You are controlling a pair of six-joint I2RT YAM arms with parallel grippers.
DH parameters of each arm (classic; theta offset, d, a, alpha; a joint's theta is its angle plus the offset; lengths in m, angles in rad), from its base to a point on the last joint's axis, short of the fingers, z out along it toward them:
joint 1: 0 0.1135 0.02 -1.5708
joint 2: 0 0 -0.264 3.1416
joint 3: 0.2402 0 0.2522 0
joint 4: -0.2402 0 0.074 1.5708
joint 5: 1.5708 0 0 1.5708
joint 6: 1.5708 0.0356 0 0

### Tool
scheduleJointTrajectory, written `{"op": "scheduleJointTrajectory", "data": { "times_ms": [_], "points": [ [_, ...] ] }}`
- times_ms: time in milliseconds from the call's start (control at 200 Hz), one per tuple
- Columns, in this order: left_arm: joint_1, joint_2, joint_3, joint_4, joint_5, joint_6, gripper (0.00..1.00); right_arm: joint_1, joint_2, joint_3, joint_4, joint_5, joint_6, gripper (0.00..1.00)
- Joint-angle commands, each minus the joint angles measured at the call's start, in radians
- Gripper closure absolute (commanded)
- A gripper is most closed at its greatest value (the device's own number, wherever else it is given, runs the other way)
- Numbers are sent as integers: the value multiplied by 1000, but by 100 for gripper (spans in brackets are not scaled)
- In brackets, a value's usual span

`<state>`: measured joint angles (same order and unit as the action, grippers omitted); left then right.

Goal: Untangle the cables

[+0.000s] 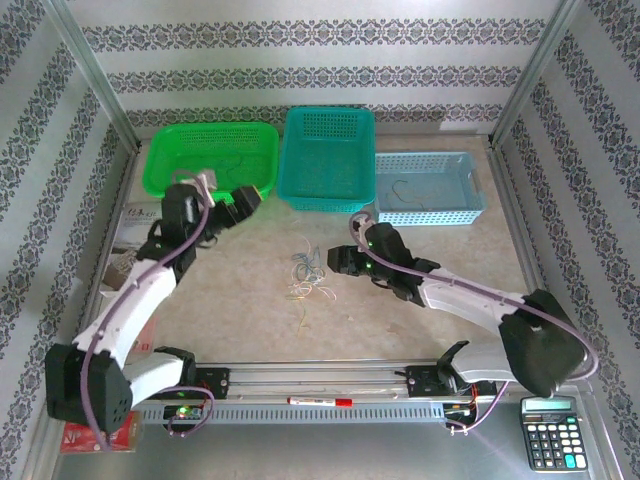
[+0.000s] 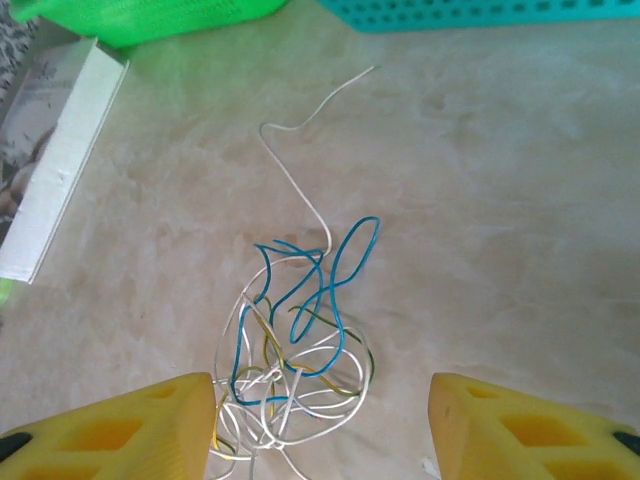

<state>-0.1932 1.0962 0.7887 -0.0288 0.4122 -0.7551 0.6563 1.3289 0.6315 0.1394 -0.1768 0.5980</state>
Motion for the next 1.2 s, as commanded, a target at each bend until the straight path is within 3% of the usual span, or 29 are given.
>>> {"op": "scheduleJointTrajectory", "data": {
  "times_ms": [0,200,515,595,694,849,1194],
  "points": [
    [-65,-73,-88,18,-81,-56,0,18,83,58,30,-42,-21,43],
    [-94,-136,-195,27,-88,-112,0,29,219,128,37,-45,-33,48],
    [-96,-142,-205,31,-87,-122,0,23,348,189,44,-44,-37,55],
    [-97,-134,-204,41,-82,-126,0,22,371,202,50,-47,-36,60],
    [-97,-125,-209,55,-72,-134,0,15,376,214,47,-58,-43,76],
    [-97,-128,-212,64,-63,-140,0,-4,277,220,12,-50,-66,100],
    [-98,-121,-176,80,-28,-159,0,28,-86,197,23,-16,-134,100]
  ]
}}
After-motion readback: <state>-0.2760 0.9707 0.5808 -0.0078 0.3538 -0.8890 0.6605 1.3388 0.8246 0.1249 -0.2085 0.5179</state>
